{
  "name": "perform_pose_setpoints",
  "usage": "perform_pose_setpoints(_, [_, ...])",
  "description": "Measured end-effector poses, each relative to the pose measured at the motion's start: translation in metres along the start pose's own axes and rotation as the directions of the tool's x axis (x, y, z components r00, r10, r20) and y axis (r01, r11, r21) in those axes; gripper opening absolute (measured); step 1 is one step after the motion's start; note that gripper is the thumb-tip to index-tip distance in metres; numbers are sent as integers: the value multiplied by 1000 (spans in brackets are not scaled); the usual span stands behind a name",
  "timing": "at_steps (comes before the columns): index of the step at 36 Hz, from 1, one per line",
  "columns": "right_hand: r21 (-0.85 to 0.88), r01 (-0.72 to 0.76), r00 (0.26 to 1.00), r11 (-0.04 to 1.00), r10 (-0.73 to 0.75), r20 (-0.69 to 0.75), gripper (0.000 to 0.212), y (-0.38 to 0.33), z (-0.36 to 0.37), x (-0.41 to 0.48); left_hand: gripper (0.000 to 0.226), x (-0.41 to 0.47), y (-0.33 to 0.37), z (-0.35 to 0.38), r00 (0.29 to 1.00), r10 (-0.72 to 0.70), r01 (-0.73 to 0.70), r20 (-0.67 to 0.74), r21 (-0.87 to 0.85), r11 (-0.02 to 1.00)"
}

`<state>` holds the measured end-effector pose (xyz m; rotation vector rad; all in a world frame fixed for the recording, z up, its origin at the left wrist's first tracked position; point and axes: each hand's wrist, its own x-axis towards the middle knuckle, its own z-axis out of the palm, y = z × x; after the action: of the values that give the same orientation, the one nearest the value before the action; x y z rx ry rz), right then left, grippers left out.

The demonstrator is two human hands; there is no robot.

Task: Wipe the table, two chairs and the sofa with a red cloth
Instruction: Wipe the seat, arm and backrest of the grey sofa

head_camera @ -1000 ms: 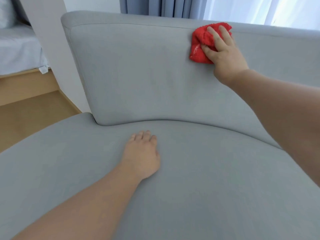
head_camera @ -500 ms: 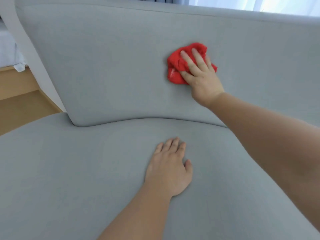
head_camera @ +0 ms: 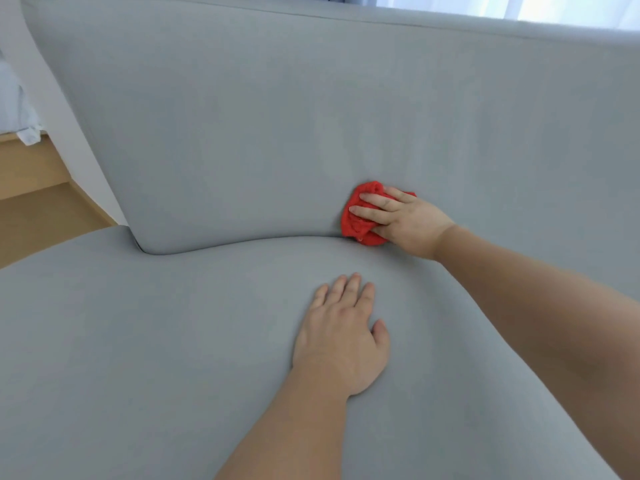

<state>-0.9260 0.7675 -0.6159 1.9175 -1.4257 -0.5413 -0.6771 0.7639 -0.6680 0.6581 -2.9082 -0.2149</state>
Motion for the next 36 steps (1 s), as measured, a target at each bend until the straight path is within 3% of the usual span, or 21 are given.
perform_pose_setpoints(2, [-17,4,1000,1000,-3,10,13,7,-5,-5,81,-1,0,0,1000,3,-3,6,4,1000])
perform_pose_setpoints(7, [-53,-85,996,995,85,-11,42,41,-25,-26,73,-1,1,-3,1000,-6,6,5,14,1000])
perform_pose_setpoints(16, [-142,-220,974,965,211,-80,39,98,-72,-45,64,-2,2,-4,1000,-11,11,4,36,999])
perform_pose_setpoints(21, [-63,-417,902,907,405,-147,46,121,-90,-45,61,-2,3,-6,1000,-18,18,10,31,999])
perform_pose_setpoints(25, [-21,-574,814,818,568,-118,53,124,-104,-38,61,-3,3,-6,999,-20,19,26,28,999])
perform_pose_setpoints(36, [93,-562,803,822,570,-176,46,85,-72,-44,60,-2,3,-5,1000,-26,26,17,22,999])
